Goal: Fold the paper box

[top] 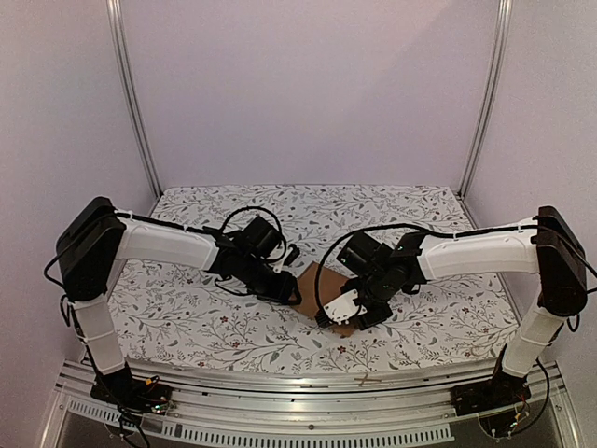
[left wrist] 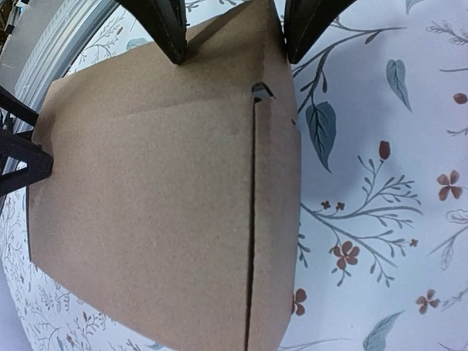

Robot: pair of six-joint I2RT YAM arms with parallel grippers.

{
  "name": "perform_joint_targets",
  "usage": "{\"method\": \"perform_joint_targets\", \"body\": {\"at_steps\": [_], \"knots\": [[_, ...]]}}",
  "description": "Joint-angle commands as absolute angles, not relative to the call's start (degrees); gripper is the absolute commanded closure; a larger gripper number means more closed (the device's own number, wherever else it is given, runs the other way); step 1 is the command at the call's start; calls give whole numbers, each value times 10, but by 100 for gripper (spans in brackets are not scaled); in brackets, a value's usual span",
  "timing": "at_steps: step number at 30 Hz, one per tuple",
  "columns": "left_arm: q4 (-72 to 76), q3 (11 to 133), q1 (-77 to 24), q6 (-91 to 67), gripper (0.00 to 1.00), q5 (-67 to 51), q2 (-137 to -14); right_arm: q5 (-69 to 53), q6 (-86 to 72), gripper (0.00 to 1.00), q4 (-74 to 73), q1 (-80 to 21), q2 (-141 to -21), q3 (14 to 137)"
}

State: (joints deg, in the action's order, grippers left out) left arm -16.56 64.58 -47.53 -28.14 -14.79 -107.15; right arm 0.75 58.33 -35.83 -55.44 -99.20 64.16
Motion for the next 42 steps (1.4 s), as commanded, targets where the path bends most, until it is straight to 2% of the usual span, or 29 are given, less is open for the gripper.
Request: {"method": "perform_joint_targets", "body": {"at_steps": [1,22,42], "knots": [[-148,653,-469,-288,57,-158,-1096,-9,578,42,-409,-552,-1039,620],[-173,654,-474,-308,58,-144,-1057,-10,577,42,-411,-552,-1042,622],[-164,654,-470,-274,57,-77,-1125,-12,574,42,-420,-552,-1050,629]]}}
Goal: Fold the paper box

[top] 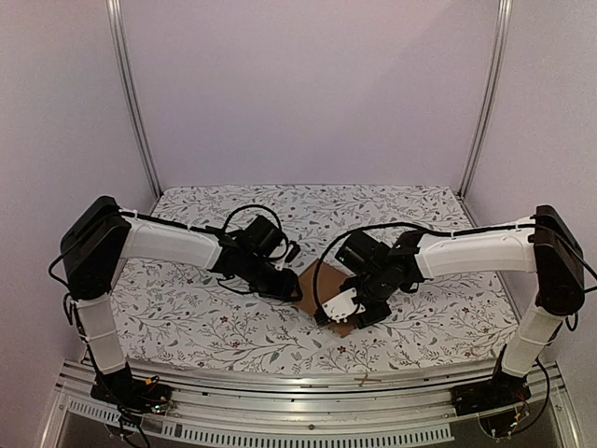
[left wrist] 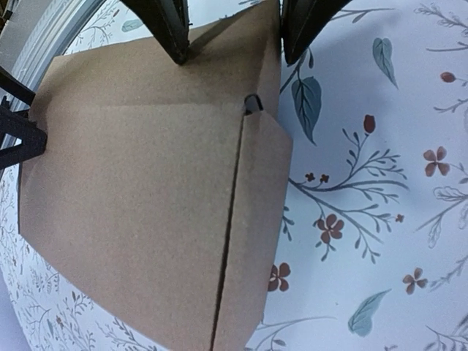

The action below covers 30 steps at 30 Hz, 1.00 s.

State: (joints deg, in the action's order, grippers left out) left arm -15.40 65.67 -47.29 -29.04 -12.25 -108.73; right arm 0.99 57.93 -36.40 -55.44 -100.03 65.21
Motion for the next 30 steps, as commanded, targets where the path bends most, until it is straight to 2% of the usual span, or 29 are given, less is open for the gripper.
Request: {"method": "perform_joint_targets", "body": {"at_steps": [1,9,17,23,26,30], "knots": [[-162,654,-470,-274,57,-77,-1128,-13,574,42,-421,-552,-1050,629],[-139,641,-471,-275,52,-86,-1080,-32,558,40,-431,-543,-1033,640],[-147,635,-471,-258,46,-59,-971,-124,515,31,-478,-502,-938,705],[-162,622,-470,-252,44,-35,-947,-204,478,29,-487,-453,-922,735],[-144,591,-473,-277,46,-26,-937,-227,425,31,-482,-413,-950,768],[-106,545,-483,-303,48,-20,-914,-260,349,40,-477,-362,-995,791]]}}
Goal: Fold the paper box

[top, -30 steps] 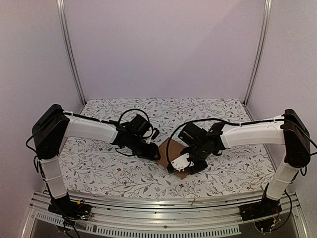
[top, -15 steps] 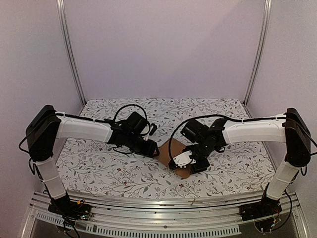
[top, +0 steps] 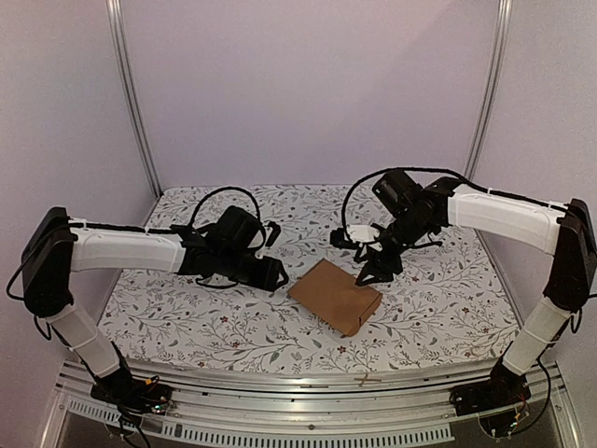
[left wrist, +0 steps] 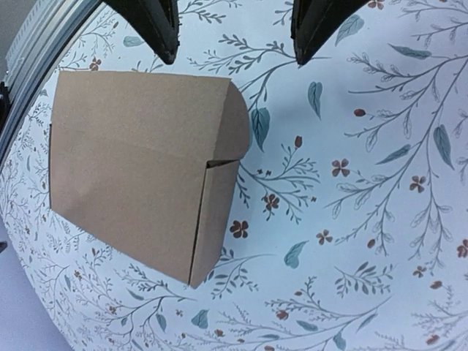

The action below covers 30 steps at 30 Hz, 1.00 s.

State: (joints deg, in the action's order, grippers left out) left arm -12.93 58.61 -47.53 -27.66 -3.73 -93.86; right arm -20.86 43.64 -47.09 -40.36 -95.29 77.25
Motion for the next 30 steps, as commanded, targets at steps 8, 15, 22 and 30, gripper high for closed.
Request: {"method": "perform_joint_targets", "body": {"at_steps": [8,15,22,30], "knots": [[-105,505,-495,-313,49,-2,-896,-279,283,51,-478,-328,-1089,812],[-109,492,-499,-315,49,-2,-895,-304,260,66,-479,-301,-1132,826],[-113,498,-501,-314,49,-2,-896,-346,238,83,-488,-268,-1166,833],[-126,490,-505,-311,49,16,-876,-356,215,88,-514,-229,-1216,859]]}}
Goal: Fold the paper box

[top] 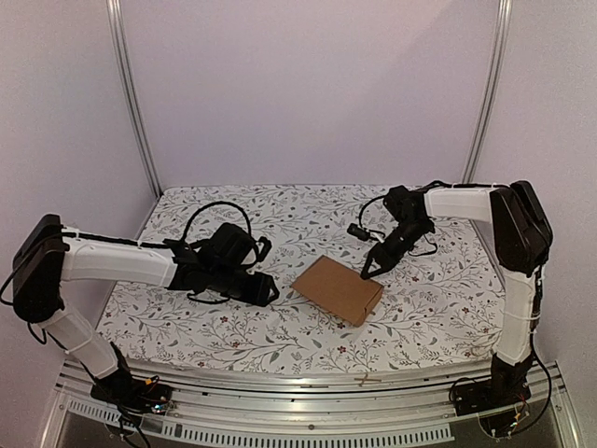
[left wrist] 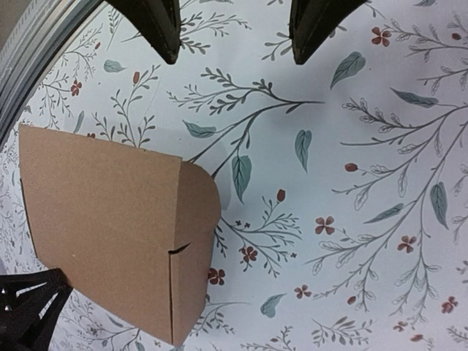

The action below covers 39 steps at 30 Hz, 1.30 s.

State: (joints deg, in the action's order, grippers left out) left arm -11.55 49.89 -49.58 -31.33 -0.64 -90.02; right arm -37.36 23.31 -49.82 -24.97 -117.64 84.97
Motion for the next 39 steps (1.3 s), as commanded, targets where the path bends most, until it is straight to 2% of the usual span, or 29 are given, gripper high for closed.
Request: {"method": "perform_joint_targets", "body": {"at_steps": [1,9,18,39], "knots": [[-126,488,-505,-311,49,20,-872,-356,212,88,-516,-225,-1219,862],[-104,469,-506,-320,49,28,-871,-373,202,88,-524,-204,-1237,867],[-43,492,-506,-325,50,6,-966,-382,212,86,-529,-202,-1234,867],[-10,764,-506,-325,50,-62,-1166,-376,235,79,-542,-166,-1188,835]]}}
